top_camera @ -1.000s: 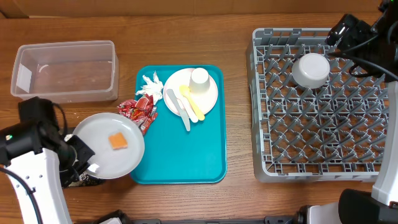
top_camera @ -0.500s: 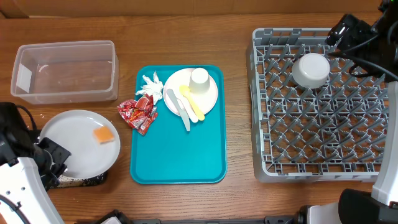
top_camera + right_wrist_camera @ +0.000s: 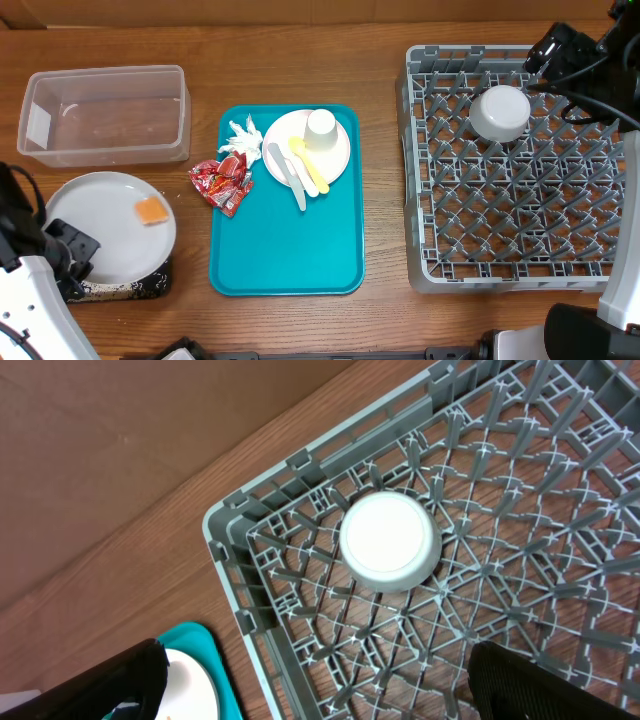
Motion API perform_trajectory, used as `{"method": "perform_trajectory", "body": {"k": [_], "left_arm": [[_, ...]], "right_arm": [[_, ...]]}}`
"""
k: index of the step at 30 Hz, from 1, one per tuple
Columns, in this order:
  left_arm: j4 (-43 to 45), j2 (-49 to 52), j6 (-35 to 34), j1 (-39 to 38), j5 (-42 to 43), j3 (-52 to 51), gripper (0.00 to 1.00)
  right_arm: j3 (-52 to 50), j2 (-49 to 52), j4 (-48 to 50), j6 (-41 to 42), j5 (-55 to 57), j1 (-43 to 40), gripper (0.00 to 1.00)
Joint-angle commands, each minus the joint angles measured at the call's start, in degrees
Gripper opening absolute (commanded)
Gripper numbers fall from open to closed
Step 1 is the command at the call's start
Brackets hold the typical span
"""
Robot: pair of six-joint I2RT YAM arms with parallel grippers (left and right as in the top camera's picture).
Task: Sort waste into correct bins and load items into the dishwasher rack
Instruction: 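Carry the plate over the black tray and tilt it to drop the cube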
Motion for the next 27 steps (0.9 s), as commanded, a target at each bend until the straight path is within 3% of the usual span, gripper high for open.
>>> {"method": "perform_trajectory", "body": {"k": [1,12,22,27], "left_arm": [[0.8,1.2,-1.4,3.4,-1.5,1.5,0.04],[1.7,3.5,-0.8,8.1,-3.8,1.5,0.04],[4.4,3.6,-0.3,8.1,-18.1,1.5,0.04],[4.6,4.2,1.7,8.1,-18.5,1.5,0.04]], "right_arm": [[0.7,0.0,0.3,0.3,0.7,-0.3,1.0],[0.7,-0.1,0.3,0.3,0.8,-0.3,1.0],[0.7,0.0,0.3,0.3,0.7,-0.3,1.0],[0.7,0.0,0.3,0.3,0.7,-0.3,1.0]]}}
